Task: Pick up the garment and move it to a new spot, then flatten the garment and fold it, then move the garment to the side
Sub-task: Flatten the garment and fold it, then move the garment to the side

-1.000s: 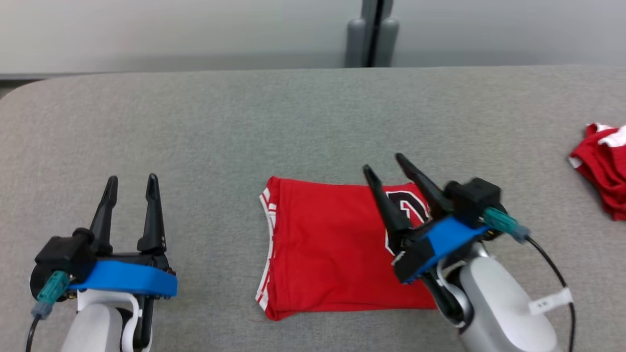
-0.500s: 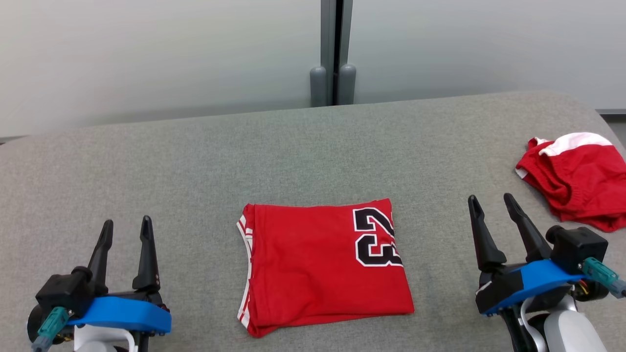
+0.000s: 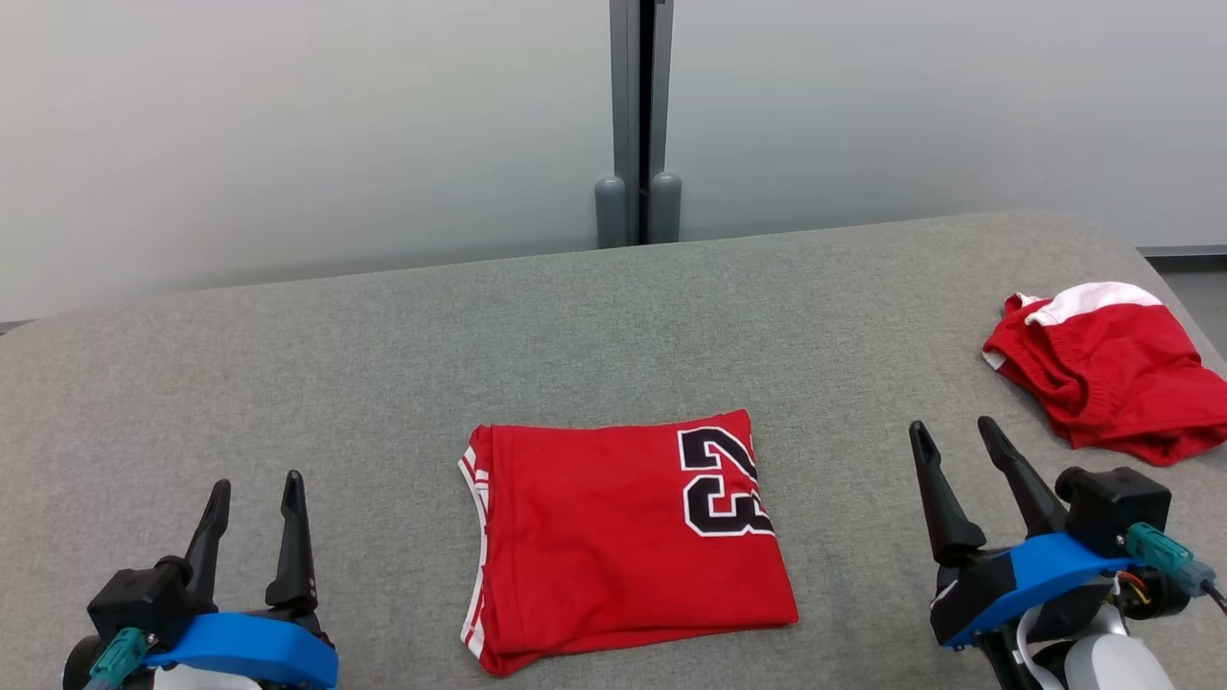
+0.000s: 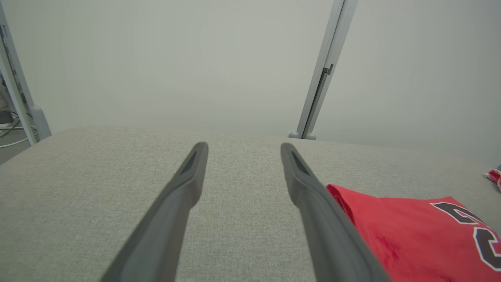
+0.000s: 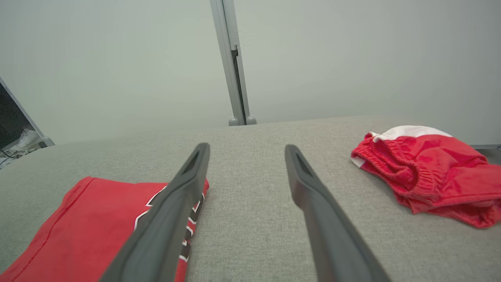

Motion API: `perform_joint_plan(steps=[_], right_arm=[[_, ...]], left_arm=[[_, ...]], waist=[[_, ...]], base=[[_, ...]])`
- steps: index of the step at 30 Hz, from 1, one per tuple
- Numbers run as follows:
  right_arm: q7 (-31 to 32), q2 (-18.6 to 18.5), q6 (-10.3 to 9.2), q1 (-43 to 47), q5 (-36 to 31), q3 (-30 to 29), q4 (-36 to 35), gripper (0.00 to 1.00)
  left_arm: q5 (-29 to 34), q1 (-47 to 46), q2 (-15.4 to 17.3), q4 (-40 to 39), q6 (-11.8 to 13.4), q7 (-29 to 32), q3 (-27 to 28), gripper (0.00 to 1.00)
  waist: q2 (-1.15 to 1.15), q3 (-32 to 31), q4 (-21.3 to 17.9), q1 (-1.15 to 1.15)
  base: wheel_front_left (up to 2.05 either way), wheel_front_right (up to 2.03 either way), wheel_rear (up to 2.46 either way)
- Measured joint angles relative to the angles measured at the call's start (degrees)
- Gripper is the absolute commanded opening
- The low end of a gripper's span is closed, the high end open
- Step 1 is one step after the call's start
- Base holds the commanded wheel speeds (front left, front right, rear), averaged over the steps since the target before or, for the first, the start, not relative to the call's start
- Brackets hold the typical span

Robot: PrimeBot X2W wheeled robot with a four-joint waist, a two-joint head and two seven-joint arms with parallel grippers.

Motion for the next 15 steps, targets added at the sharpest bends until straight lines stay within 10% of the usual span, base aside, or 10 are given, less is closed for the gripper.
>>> perform_joint_plan(steps=[15], right_arm=[[1.3,0.2,0.00,0.2,0.0,0.5,0.3,1.00]], left_arm=[[-0.2,-1.3,0.9,0.7,0.3,0.7,-0.6,1.00]], waist=[[0.00,1.3,0.6,0.01]], base=[[0.00,0.00,0.00]])
